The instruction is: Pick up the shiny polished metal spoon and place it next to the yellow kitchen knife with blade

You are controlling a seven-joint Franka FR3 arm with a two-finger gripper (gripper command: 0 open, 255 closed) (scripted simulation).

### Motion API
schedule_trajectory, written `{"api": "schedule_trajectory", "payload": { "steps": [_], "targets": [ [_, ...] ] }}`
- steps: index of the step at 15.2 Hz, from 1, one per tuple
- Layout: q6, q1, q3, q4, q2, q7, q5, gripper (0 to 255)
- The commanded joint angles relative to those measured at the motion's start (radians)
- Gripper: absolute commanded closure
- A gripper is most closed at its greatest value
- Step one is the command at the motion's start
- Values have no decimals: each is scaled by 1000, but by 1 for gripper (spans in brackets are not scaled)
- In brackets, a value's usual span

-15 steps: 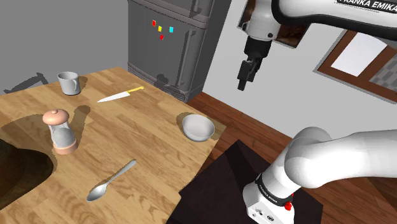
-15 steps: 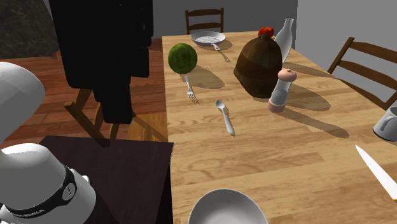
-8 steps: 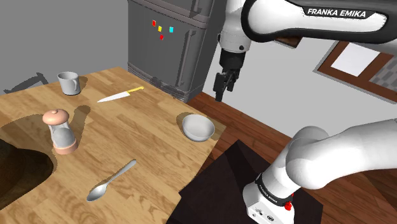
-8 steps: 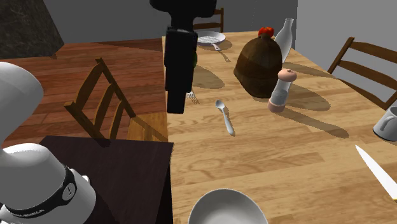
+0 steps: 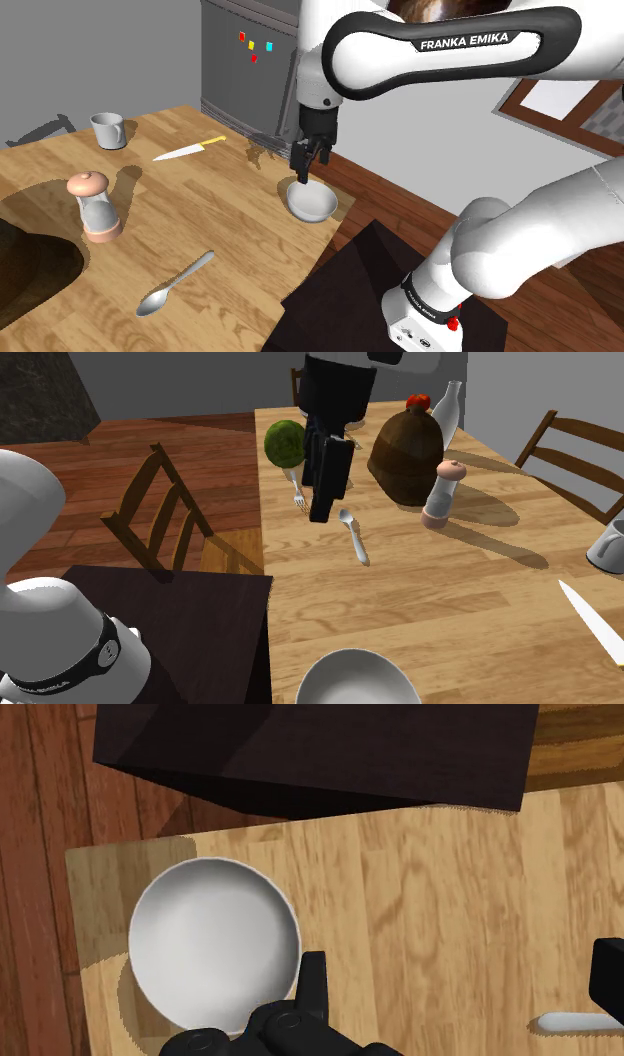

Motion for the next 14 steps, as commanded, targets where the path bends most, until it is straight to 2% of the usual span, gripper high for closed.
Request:
{"api": "schedule_trajectory", "payload": {
  "steps": [1,7,14],
  "targets": [
    [37,10,29,21,64,33,4,0],
    [127,40,110,110,269,141,-15,0],
    [193,95,170,266,533,275,-90,0]
  ]
}}
